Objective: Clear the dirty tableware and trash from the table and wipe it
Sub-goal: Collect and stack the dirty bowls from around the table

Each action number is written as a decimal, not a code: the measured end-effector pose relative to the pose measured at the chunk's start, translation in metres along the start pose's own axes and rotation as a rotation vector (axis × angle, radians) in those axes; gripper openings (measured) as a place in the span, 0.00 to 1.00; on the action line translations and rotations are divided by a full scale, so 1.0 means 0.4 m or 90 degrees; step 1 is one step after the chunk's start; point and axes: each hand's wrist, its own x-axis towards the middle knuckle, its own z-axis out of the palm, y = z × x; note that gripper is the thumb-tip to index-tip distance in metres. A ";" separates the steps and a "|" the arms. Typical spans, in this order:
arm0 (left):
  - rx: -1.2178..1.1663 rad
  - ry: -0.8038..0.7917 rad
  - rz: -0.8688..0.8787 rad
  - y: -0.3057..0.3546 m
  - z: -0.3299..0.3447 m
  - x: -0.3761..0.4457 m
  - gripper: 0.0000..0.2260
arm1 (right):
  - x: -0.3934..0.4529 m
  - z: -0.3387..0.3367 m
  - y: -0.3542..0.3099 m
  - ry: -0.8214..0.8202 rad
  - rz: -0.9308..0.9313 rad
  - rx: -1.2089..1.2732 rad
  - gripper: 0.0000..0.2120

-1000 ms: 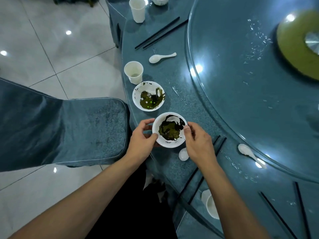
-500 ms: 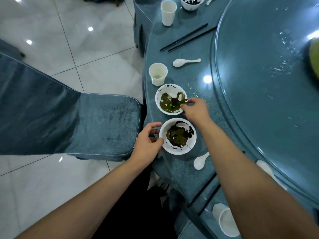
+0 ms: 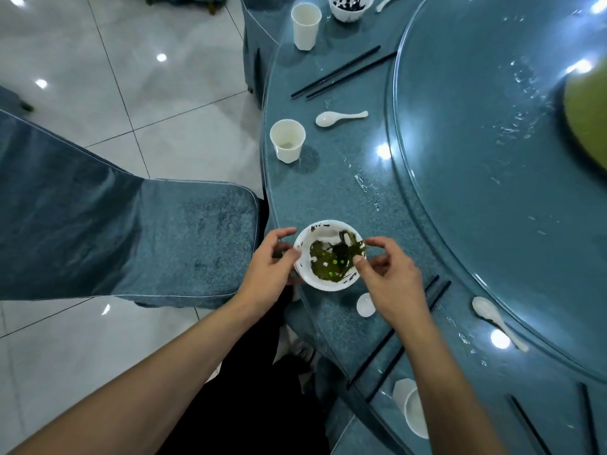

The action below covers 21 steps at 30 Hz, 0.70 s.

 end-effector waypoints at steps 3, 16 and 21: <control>0.050 -0.050 0.028 -0.002 0.002 -0.011 0.24 | -0.014 0.024 0.020 -0.002 0.019 0.024 0.20; 0.091 0.003 0.137 0.061 -0.043 -0.139 0.30 | -0.072 0.047 -0.030 -0.034 0.046 0.234 0.05; 0.094 0.066 0.160 0.130 -0.149 -0.236 0.27 | -0.138 0.084 -0.143 -0.066 -0.006 0.265 0.04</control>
